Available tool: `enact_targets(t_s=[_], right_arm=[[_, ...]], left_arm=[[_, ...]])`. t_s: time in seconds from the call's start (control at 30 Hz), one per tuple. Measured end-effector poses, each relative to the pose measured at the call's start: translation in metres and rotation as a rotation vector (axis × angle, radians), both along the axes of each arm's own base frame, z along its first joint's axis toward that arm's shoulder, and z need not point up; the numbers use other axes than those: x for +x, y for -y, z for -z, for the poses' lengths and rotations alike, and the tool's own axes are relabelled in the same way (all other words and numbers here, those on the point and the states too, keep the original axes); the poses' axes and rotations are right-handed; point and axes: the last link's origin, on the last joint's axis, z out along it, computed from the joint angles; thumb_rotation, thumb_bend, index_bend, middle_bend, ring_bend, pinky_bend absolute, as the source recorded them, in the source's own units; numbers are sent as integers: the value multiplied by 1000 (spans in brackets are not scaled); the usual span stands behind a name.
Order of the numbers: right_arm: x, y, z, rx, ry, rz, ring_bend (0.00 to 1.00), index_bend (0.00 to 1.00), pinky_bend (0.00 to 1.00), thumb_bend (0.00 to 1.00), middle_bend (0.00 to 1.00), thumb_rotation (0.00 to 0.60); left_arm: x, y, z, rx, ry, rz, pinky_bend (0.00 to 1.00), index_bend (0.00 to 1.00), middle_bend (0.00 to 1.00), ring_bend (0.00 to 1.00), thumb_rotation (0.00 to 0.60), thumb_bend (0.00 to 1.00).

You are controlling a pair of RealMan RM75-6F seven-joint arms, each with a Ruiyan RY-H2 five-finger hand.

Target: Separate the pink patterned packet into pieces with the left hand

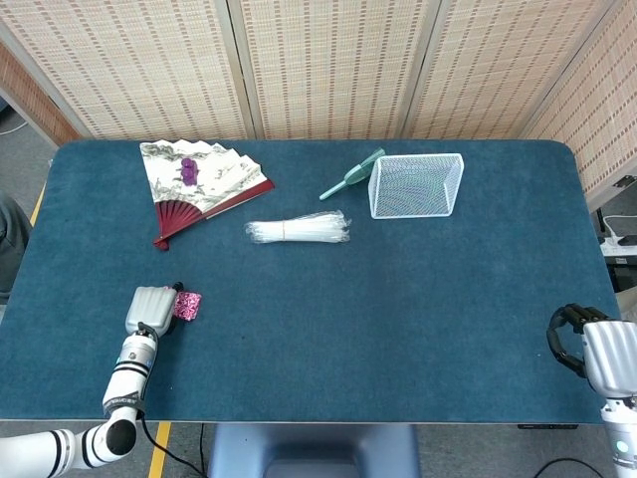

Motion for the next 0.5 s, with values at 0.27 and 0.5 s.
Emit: enact_targets(t_s=[0.27, 0.5], right_arm=[[0, 0, -1, -2, 2, -1, 576, 689, 883, 465, 550, 600], [0, 0, 0, -1, 1, 0, 576, 688, 883, 465, 550, 600]], left_arm=[[-2, 0, 4, -1, -8, -3, 1000, 277, 1000, 1000, 600, 399], [-2, 0, 3, 2, -7, 0, 1000, 261, 1000, 1000, 600, 397]])
